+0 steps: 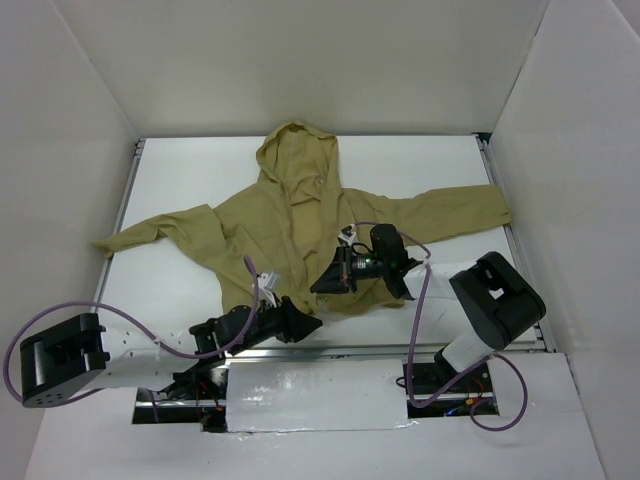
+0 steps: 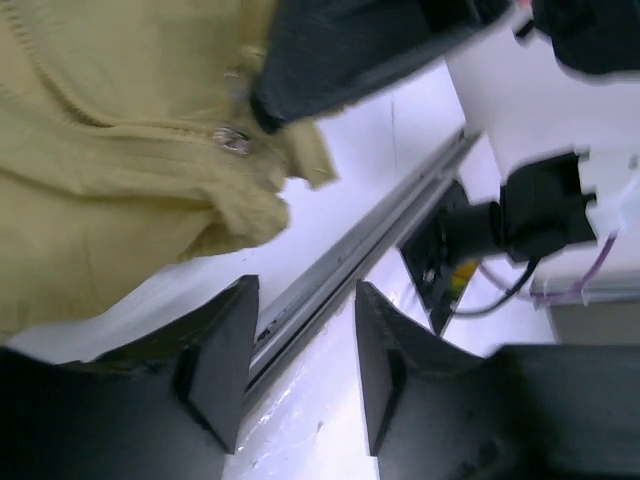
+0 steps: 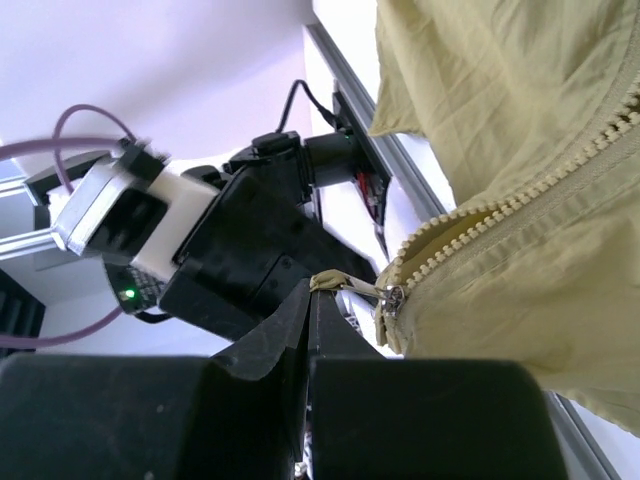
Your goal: Zip up the jacket
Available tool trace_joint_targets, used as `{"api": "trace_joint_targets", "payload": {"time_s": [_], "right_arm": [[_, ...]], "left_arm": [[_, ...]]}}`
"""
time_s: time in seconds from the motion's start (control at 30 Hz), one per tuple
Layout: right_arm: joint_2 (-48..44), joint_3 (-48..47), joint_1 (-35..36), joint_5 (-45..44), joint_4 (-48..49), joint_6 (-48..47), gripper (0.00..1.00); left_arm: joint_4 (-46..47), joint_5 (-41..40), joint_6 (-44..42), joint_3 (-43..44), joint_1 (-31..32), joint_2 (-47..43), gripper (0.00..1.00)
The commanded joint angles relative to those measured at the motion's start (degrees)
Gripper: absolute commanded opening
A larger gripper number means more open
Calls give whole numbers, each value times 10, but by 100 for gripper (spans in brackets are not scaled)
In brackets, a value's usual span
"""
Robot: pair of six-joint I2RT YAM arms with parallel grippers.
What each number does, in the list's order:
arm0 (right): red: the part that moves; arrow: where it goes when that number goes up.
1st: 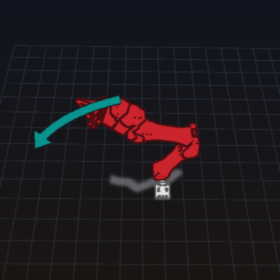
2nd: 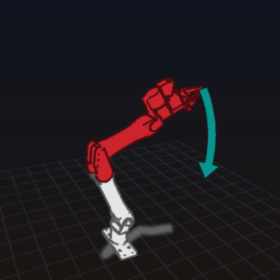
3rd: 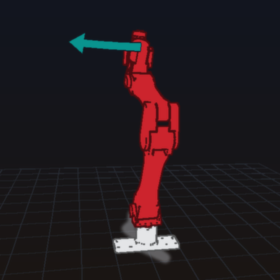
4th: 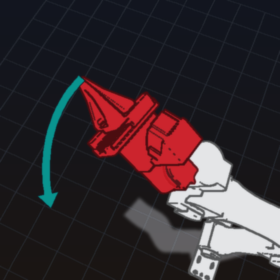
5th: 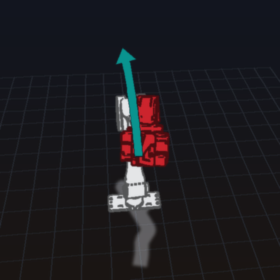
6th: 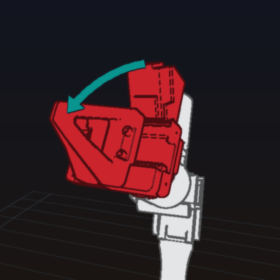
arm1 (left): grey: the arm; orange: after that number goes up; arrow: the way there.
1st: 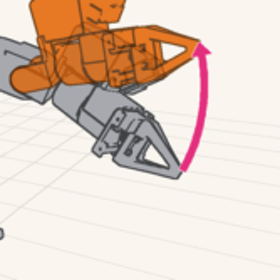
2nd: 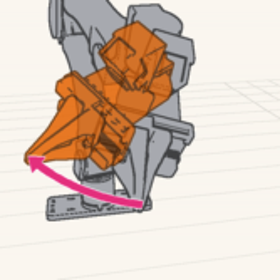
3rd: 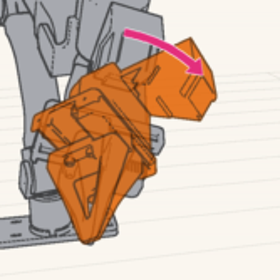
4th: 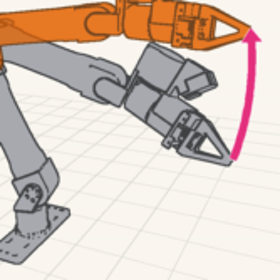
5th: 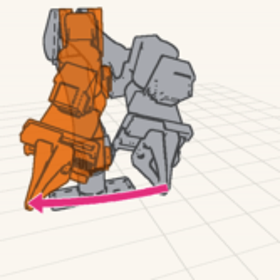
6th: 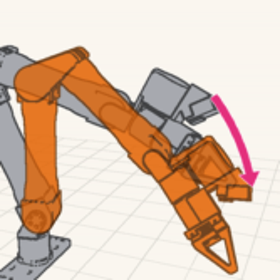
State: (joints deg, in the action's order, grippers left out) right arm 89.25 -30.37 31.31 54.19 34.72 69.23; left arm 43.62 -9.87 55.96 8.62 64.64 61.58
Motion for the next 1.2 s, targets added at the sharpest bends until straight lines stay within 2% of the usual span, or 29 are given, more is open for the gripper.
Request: {"api": "trace_joint_targets", "payload": {"time_s": [0.0,0.13,0.3,0.53,0.63,0.87,1.17], "right_arm": [[-22,12,-3,4,70,14,0],[-25,22,-2,10,107,23,0],[-24,32,-2,21,135,31,0],[-24,39,-4,32,148,28,0],[-25,37,-4,35,141,22,0],[-29,38,-3,40,155,31,0],[-56,37,-1,42,124,11,0]], "left_arm": [[-10,-96,84,-4,11,-5,57],[7,-152,101,14,25,24,61],[42,-179,123,22,28,59,64],[105,-173,64,18,29,59,64],[148,-156,42,5,29,56,60],[148,-164,31,12,26,82,59],[169,-168,26,7,16,101,49]]}}
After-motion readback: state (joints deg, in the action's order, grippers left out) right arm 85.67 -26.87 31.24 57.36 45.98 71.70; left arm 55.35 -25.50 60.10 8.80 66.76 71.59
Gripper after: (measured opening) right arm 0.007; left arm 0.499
